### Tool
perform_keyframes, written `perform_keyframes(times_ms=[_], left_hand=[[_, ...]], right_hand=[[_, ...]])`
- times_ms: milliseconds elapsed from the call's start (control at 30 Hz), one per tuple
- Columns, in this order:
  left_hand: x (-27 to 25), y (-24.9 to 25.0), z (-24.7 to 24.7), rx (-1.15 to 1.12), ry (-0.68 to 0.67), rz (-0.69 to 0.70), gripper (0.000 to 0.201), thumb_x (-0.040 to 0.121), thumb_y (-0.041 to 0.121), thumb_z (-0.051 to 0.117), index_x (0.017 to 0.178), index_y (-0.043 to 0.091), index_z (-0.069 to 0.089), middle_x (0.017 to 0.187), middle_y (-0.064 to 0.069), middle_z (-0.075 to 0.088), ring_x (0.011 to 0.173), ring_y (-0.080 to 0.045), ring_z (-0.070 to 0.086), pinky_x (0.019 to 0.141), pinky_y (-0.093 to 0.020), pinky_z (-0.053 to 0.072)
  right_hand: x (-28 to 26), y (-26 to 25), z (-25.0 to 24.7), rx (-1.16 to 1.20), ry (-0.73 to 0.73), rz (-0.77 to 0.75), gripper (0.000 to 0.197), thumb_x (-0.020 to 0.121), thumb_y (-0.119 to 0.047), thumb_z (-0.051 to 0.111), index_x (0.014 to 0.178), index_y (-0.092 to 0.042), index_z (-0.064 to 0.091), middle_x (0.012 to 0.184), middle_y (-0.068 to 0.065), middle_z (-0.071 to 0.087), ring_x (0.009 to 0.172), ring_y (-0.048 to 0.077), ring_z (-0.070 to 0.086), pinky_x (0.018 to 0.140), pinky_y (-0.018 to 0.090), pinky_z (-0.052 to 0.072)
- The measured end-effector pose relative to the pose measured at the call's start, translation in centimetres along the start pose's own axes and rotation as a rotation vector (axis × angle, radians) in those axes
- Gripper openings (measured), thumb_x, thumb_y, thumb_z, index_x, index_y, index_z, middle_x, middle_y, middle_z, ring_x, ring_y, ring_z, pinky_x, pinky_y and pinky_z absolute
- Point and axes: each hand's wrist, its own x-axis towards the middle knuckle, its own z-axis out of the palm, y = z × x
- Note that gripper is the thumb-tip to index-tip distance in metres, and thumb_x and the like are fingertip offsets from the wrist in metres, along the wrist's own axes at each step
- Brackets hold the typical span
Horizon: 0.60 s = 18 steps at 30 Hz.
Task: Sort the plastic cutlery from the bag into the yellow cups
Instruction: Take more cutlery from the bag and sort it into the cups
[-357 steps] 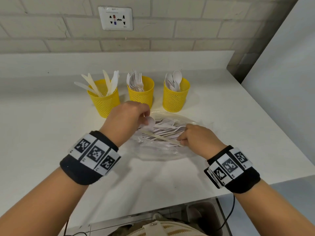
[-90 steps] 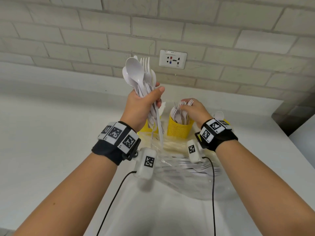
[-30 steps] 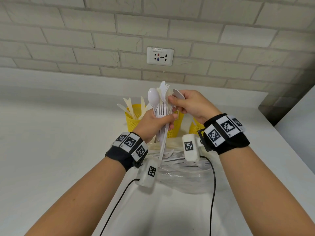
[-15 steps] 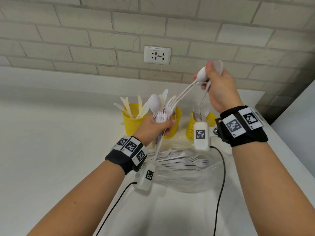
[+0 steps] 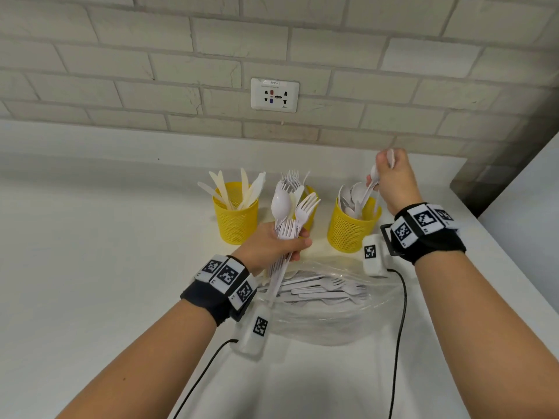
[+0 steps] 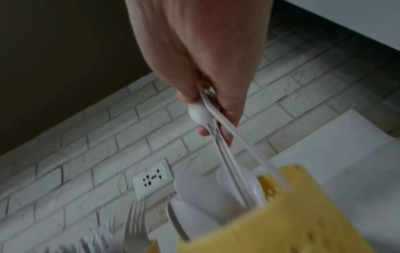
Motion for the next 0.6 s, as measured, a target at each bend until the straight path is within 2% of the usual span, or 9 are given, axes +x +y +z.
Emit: perform_keyframes(times_ms=[100, 167, 233, 300, 367, 433, 500, 600], left_hand=[[0.1, 0.1, 0.0, -0.044, -0.02, -0.038, 0.008, 0.086, 0.005, 0.067, 0.089, 0.009, 0.061, 0.068, -0.006, 0.057, 0.055, -0.018, 0.06, 0.058, -0.028, 0.054], [0.2, 0.5, 0.0, -0.019, 0.002, -0.007, 0.008, 0.087, 0.009, 0.066, 0.089, 0.011, 0.059, 0.065, -0.004, 0.053, 0.049, -0.016, 0.055, 0.053, -0.026, 0.05], [0.5, 1.0, -0.1, 0.004, 0.047, 0.052, 0.009, 0.088, 0.011, 0.066, 0.089, 0.011, 0.057, 0.063, -0.002, 0.05, 0.044, -0.013, 0.048, 0.048, -0.023, 0.044], [0.7, 1.7, -0.2, 0.007, 0.076, 0.095, 0.01, 0.089, 0.013, 0.065, 0.089, 0.012, 0.056, 0.062, -0.001, 0.048, 0.044, -0.013, 0.046, 0.048, -0.023, 0.042], [1.0, 2.4, -0.2, -0.02, 0.088, 0.116, 0.01, 0.088, 0.013, 0.066, 0.089, 0.013, 0.055, 0.065, -0.002, 0.047, 0.046, -0.013, 0.046, 0.05, -0.024, 0.043], [1.2, 3.0, -0.2, -0.046, 0.089, 0.132, 0.01, 0.088, 0.013, 0.066, 0.09, 0.013, 0.056, 0.068, -0.004, 0.048, 0.048, -0.014, 0.046, 0.051, -0.026, 0.042], [1.3, 3.4, -0.2, -0.039, 0.089, 0.148, 0.008, 0.088, 0.012, 0.065, 0.092, 0.013, 0.057, 0.07, -0.004, 0.049, 0.049, -0.014, 0.047, 0.053, -0.028, 0.042], [1.6, 3.4, -0.1, 0.013, 0.081, 0.166, 0.012, 0.089, 0.011, 0.064, 0.1, 0.013, 0.059, 0.072, -0.008, 0.049, 0.053, -0.015, 0.047, 0.057, -0.03, 0.042]], right_hand=[[0.0, 1.7, 0.5, -0.171, -0.084, 0.075, 0.02, 0.093, -0.022, 0.045, 0.074, -0.029, 0.046, 0.082, 0.005, 0.055, 0.082, 0.025, 0.055, 0.077, 0.037, 0.048], [0.3, 2.5, 0.6, -0.187, -0.121, 0.116, 0.013, 0.087, -0.03, 0.048, 0.075, -0.028, 0.049, 0.086, 0.01, 0.057, 0.084, 0.026, 0.056, 0.082, 0.042, 0.047], [-0.1, 2.1, 0.8, -0.171, -0.127, 0.136, 0.011, 0.083, -0.034, 0.05, 0.081, -0.024, 0.053, 0.085, 0.01, 0.057, 0.081, 0.025, 0.054, 0.079, 0.039, 0.045], [-0.8, 1.6, 0.8, -0.166, -0.133, 0.143, 0.005, 0.088, -0.019, 0.054, 0.092, -0.016, 0.055, 0.089, 0.005, 0.056, 0.08, 0.02, 0.053, 0.079, 0.031, 0.041], [-0.7, 2.0, 0.7, -0.15, -0.139, 0.166, 0.021, 0.086, -0.013, 0.062, 0.106, -0.013, 0.055, 0.096, 0.006, 0.055, 0.088, 0.02, 0.055, 0.08, 0.03, 0.042], [-0.7, 2.0, 0.6, -0.156, -0.122, 0.19, 0.044, 0.081, -0.018, 0.07, 0.12, -0.011, 0.049, 0.1, 0.007, 0.053, 0.094, 0.023, 0.055, 0.085, 0.032, 0.046], [-0.6, 1.8, 0.3, -0.207, -0.114, 0.221, 0.057, 0.077, -0.027, 0.075, 0.124, -0.013, 0.045, 0.109, 0.009, 0.051, 0.1, 0.024, 0.054, 0.094, 0.036, 0.046], [-0.7, 1.4, 0.2, -0.324, -0.131, 0.218, 0.064, 0.073, -0.043, 0.075, 0.123, -0.017, 0.046, 0.123, 0.011, 0.051, 0.11, 0.025, 0.054, 0.099, 0.038, 0.045]])
